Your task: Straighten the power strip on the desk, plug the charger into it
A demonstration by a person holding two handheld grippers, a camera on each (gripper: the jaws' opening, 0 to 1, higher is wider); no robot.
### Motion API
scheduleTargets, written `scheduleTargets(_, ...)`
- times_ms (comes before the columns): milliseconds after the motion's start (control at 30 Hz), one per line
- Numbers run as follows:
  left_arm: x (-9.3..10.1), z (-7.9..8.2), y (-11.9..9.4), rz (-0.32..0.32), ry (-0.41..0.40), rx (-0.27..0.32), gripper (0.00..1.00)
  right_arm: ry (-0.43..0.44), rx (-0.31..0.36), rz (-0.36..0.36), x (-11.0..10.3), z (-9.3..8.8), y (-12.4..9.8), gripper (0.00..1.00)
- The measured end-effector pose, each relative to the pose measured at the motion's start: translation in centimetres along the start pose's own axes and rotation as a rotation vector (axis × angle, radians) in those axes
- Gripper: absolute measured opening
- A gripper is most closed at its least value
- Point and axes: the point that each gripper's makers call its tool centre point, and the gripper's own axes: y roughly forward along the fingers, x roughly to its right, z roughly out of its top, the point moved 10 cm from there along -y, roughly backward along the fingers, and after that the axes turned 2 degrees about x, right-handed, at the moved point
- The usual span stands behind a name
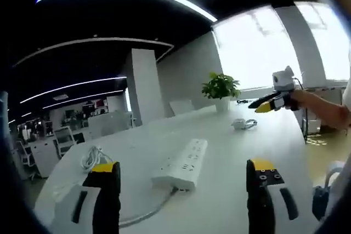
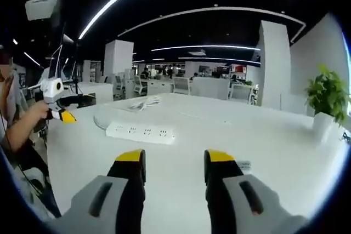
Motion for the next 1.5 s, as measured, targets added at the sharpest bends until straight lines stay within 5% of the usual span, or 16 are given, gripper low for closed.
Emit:
scheduleTargets(433,0.8,0.0,-0.1,-0.040,-0.011,-0.008,0.81,-0.012,-0.007,0.014,-0.2,-0.3,0.4,0.42)
scheduleTargets(933,0.8,0.0,0.2,-0.033,-0.037,-0.006,0.80,-0.003,-0.001,0.007,0.3,-0.7,0.6,0.44)
scheduleTargets(1100,0.6,0.0,0.4,-0.027,-0.052,-0.014,0.70,-0.008,0.001,0.002,0.2,-0.6,0.3,0.43)
scheduleTargets(1500,0.5,-0.5,1.0,-0.031,-0.073,-0.011,0.75,-0.002,-0.002,-0.008,0.4,-0.7,0.5,0.43)
